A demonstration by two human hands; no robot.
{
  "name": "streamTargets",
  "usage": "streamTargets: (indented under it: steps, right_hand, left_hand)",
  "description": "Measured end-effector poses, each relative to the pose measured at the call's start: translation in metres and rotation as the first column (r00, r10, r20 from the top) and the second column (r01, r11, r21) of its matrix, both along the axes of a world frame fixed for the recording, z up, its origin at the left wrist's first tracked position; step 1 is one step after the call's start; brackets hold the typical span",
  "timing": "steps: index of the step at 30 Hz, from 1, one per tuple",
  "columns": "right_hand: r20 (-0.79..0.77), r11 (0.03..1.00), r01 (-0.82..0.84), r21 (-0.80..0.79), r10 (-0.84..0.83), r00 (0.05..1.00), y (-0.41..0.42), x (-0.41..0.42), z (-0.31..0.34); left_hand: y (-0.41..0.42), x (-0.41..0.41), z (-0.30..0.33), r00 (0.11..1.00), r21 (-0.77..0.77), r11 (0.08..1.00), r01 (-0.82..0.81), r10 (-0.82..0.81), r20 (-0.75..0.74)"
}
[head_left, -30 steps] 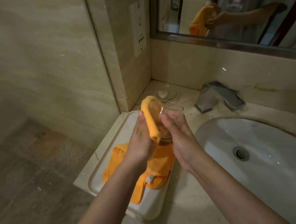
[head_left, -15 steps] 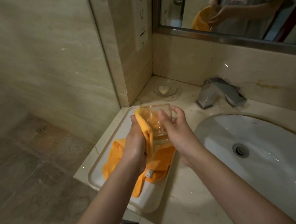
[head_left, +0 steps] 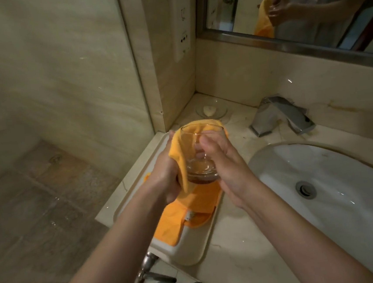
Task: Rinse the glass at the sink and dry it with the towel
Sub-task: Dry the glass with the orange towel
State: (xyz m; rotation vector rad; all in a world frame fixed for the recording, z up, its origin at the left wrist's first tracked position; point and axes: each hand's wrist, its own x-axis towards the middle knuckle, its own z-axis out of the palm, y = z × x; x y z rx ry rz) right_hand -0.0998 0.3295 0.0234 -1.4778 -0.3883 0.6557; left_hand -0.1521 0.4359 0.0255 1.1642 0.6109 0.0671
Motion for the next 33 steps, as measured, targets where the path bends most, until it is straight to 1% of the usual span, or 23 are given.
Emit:
streamTargets:
  steps: [2,3,5,7,9,11,12,14,17,18,19,20,22,23,26,27,28,30,31,33]
  right_hand:
    - [-0.005,1.0,0.027,-0.004,-0.027,1.0,0.002,-0.001,0.002]
    - [-0.005,0.998,0.066,-0.002,-0.066,0.998,0.003,0.0,0.002]
    - [0.011,0.99,0.138,-0.011,-0.138,0.99,0.004,0.002,0.002]
    - [0.044,0.986,0.159,-0.047,-0.157,0.987,0.004,0.002,0.0]
    - [0.086,0.983,0.17,-0.072,-0.164,0.983,0.002,0.0,-0.002]
    - [0.107,0.982,0.172,-0.079,-0.163,0.981,0.0,-0.001,-0.003]
    - [0.116,0.983,0.166,-0.08,-0.156,0.981,-0.002,-0.001,-0.002]
    - [0.106,0.986,0.142,-0.084,-0.133,0.985,-0.004,-0.001,-0.003]
    - [0.059,0.991,0.106,-0.076,-0.102,0.993,-0.007,-0.003,-0.011]
    - [0.055,0.994,0.091,-0.06,-0.088,0.995,-0.007,-0.005,-0.012]
    - [0.062,0.997,0.064,-0.052,-0.061,0.996,-0.008,-0.005,-0.013]
    - [0.078,0.998,0.019,-0.057,-0.015,0.997,-0.009,-0.005,-0.012]
    - [0.114,0.993,-0.101,-0.069,0.108,0.988,-0.015,0.001,-0.006]
    - [0.128,0.984,-0.158,-0.079,0.168,0.977,-0.018,0.007,-0.002]
    - [0.18,0.941,-0.304,-0.149,0.328,0.927,-0.028,0.023,0.009]
    - [0.181,0.927,-0.338,-0.16,0.365,0.913,-0.031,0.027,0.011]
    - [0.173,0.915,-0.366,-0.168,0.393,0.903,-0.032,0.03,0.014]
    - [0.152,0.899,-0.395,-0.189,0.425,0.892,-0.031,0.032,0.016]
    - [0.143,0.903,-0.381,-0.199,0.411,0.9,-0.03,0.033,0.015]
    - [0.113,0.936,-0.29,-0.201,0.317,0.942,-0.027,0.032,0.015]
  left_hand:
    - [-0.004,0.002,0.001,0.999,0.029,0.999,-0.042,0.042,0.015]
    - [-0.01,0.002,0.001,0.996,0.065,0.994,-0.087,0.085,0.035]
    - [-0.022,0.003,0.0,0.985,0.197,0.968,-0.156,0.138,0.102]
    - [-0.031,0.002,-0.002,0.973,0.368,0.908,-0.202,0.141,0.185]
    - [-0.035,0.002,0.002,0.964,0.46,0.86,-0.223,0.126,0.232]
    - [-0.035,0.003,0.008,0.965,0.516,0.828,-0.219,0.108,0.238]
    - [-0.033,0.004,0.009,0.968,0.523,0.826,-0.21,0.099,0.232]
    - [-0.025,0.006,0.009,0.974,0.473,0.863,-0.176,0.084,0.21]
    - [-0.014,0.009,0.013,0.984,0.332,0.939,-0.086,0.028,0.177]
    - [-0.008,0.009,0.017,0.989,0.266,0.962,-0.064,0.025,0.144]
    - [0.0,0.007,0.019,0.995,0.189,0.982,-0.018,-0.002,0.101]
    - [0.007,0.002,0.02,0.995,0.139,0.988,0.06,-0.07,0.066]
    - [0.02,0.003,0.02,0.964,0.131,0.956,0.261,-0.266,0.02]
    - [0.022,0.004,0.02,0.947,0.15,0.936,0.319,-0.322,-0.004]
    - [0.027,0.002,0.014,0.892,0.074,0.889,0.453,-0.452,-0.02]
    - [0.027,0.002,0.013,0.886,0.077,0.882,0.464,-0.462,-0.038]
    - [0.026,0.002,0.012,0.89,0.122,0.881,0.456,-0.451,-0.071]
    - [0.021,0.004,0.012,0.922,0.285,0.878,0.386,-0.351,-0.167]
    - [0.018,0.005,0.011,0.939,0.334,0.88,0.336,-0.285,-0.194]
    - [0.011,0.006,0.01,0.96,0.335,0.91,0.243,-0.178,-0.215]
